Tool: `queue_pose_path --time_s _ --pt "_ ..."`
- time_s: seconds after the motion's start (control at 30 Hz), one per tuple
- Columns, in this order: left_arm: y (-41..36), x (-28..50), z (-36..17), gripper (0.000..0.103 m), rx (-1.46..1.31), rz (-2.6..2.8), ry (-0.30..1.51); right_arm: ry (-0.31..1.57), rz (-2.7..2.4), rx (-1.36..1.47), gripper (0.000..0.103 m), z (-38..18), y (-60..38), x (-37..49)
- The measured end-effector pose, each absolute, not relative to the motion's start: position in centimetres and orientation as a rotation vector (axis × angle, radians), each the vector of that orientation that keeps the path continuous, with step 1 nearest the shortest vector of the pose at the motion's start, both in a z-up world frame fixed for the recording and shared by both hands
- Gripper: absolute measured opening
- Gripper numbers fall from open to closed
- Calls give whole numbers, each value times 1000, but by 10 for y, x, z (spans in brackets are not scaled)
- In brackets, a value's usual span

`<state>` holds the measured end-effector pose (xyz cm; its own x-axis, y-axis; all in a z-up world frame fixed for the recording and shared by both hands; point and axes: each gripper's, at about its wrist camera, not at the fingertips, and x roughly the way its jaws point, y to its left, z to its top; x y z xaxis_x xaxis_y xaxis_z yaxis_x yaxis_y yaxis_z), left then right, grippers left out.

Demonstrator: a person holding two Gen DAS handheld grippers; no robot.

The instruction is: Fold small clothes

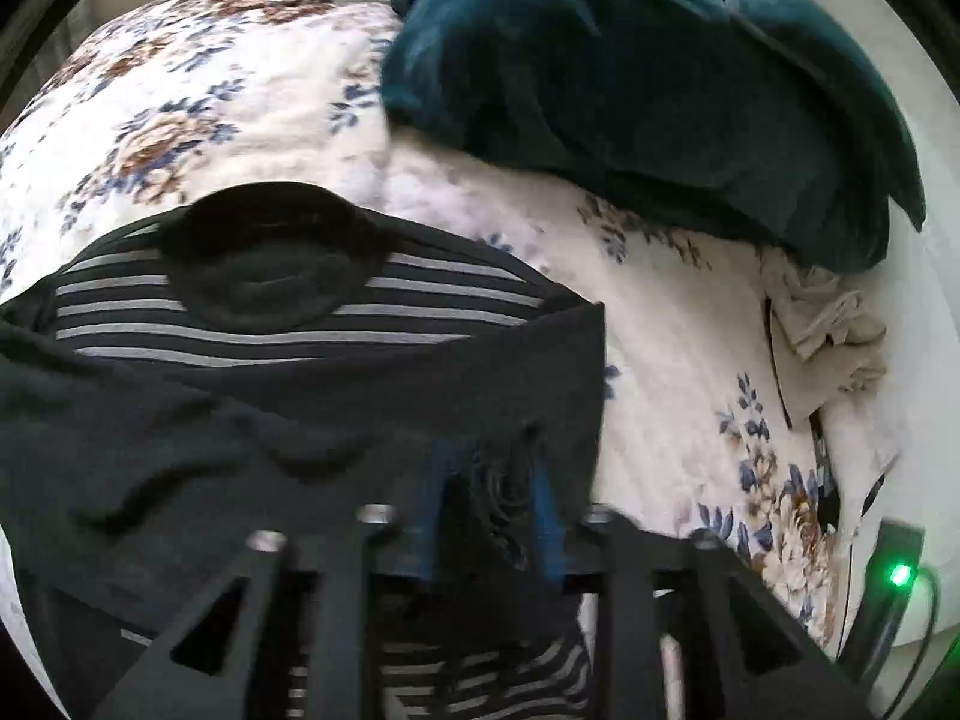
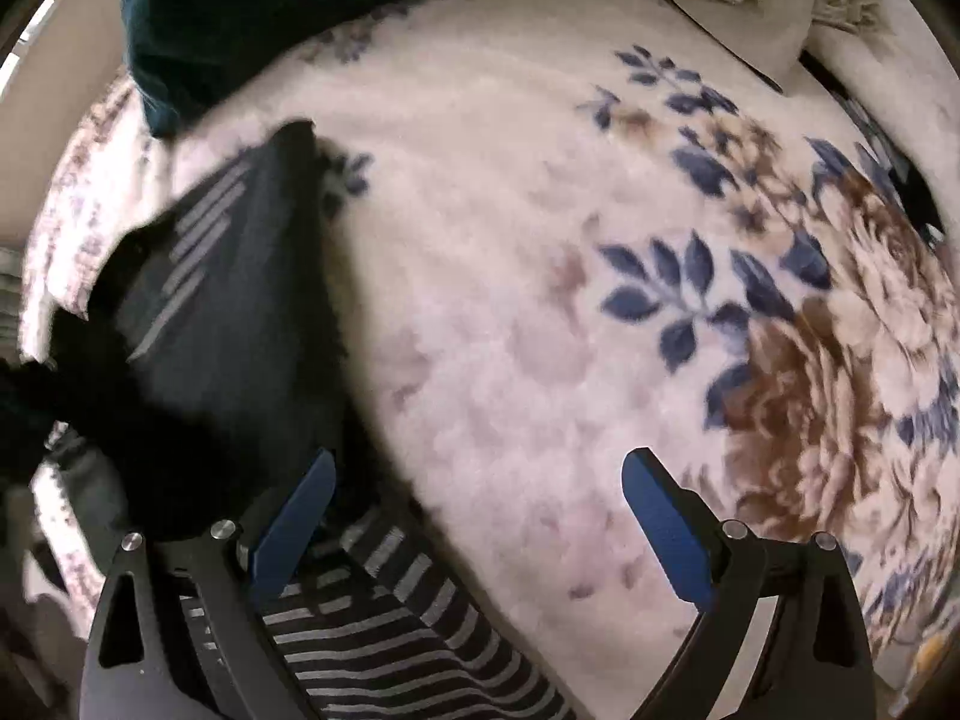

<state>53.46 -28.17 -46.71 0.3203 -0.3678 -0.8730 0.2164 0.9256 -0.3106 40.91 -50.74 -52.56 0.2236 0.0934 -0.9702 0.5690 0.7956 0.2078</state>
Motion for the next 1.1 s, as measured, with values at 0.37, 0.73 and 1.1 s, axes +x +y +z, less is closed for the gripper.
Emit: queue_pose_path --time_s 0.37,0.73,1.1 --pt "-88 503 -451 82 -108 147 1056 1247 -18 583 98 -481 -442 468" --pt "-4 489 -501 82 -219 388 1145 1416 -54 417 25 -538 -389 523" --pt "-18 493 -509 82 -181 313 1170 1569 -23 243 20 -541 -390 471"
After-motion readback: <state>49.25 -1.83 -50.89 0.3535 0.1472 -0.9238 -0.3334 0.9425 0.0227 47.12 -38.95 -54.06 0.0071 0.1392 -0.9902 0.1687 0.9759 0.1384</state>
